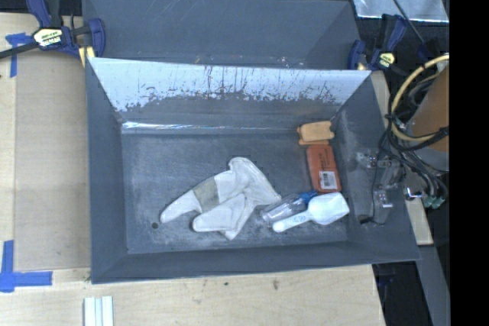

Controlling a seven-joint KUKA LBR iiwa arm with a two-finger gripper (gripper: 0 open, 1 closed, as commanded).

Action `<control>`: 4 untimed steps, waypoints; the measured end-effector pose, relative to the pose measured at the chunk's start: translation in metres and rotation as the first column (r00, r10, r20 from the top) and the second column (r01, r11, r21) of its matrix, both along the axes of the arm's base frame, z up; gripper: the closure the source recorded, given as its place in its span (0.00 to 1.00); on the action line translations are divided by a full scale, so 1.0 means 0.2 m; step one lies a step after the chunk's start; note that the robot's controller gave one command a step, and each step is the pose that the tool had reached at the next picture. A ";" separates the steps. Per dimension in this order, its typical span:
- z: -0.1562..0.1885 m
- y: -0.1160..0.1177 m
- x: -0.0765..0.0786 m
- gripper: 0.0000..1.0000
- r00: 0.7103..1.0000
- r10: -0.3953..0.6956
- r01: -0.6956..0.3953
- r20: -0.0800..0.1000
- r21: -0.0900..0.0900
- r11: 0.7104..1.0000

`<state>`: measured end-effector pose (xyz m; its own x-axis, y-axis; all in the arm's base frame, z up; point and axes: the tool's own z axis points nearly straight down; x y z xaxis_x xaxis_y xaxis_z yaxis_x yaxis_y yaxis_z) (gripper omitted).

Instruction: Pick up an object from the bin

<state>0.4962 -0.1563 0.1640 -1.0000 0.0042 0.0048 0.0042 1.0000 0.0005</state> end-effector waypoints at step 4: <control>-0.41 0.26 0.23 0.00 0.987 -0.161 0.161 -0.006 0.006 0.987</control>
Offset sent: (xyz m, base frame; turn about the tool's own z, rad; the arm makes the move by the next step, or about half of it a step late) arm 0.0069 0.0788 -0.0888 0.0634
